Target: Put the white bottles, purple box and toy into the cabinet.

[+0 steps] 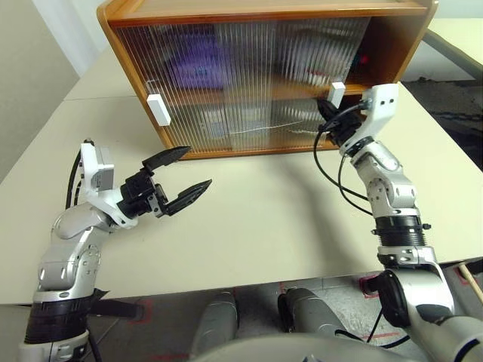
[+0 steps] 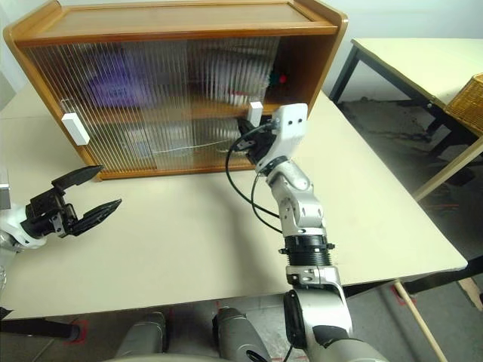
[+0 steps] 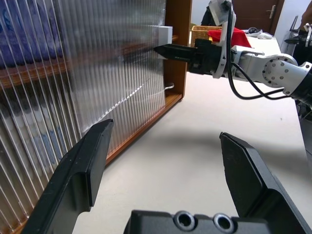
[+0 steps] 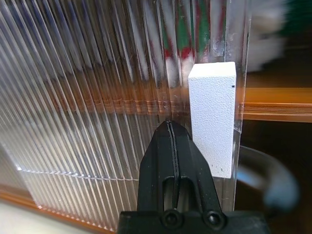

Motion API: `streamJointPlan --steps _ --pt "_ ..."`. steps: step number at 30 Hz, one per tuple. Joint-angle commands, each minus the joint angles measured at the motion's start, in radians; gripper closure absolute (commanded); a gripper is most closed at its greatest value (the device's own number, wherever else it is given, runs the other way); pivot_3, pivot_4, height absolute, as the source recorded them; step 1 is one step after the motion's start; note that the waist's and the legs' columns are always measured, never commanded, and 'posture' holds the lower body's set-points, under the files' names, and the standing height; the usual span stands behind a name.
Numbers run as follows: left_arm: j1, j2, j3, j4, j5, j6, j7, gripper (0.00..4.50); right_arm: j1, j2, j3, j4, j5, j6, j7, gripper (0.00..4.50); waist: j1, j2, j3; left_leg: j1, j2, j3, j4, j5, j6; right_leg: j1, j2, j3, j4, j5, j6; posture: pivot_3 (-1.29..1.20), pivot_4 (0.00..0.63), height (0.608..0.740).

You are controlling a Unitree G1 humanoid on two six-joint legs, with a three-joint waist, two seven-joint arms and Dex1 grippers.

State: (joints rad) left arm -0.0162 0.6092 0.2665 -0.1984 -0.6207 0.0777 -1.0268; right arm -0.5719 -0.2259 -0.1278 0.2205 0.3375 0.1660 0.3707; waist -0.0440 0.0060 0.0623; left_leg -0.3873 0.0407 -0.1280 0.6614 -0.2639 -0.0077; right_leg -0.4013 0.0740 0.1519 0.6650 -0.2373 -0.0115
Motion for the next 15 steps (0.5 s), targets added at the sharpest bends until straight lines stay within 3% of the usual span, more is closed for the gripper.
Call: streamJointPlan --steps 1,15 --pt "-0.008 -0.001 -0.012 0.011 0.010 0.000 -0.004 0.00 0.012 -0.036 -0.045 0.045 -0.022 -0.029 -0.023 4.48 -0.001 0.000 0.000 0.000 0.000 0.000 0.000 0.000 0.000 0.000 0.000 0.000 0.000 0.000 0.000 -0.07 0.063 0.740" --pt "-0.024 0.003 -0.015 0.024 0.011 0.000 -0.008 0.00 -0.016 -0.158 -0.108 0.200 -0.044 -0.132 -0.017 4.48 -0.008 0.000 0.000 0.000 0.000 0.000 0.000 0.002 0.002 0.002 0.000 0.001 -0.004 0.002 0.003 -0.07 0.062 0.740"
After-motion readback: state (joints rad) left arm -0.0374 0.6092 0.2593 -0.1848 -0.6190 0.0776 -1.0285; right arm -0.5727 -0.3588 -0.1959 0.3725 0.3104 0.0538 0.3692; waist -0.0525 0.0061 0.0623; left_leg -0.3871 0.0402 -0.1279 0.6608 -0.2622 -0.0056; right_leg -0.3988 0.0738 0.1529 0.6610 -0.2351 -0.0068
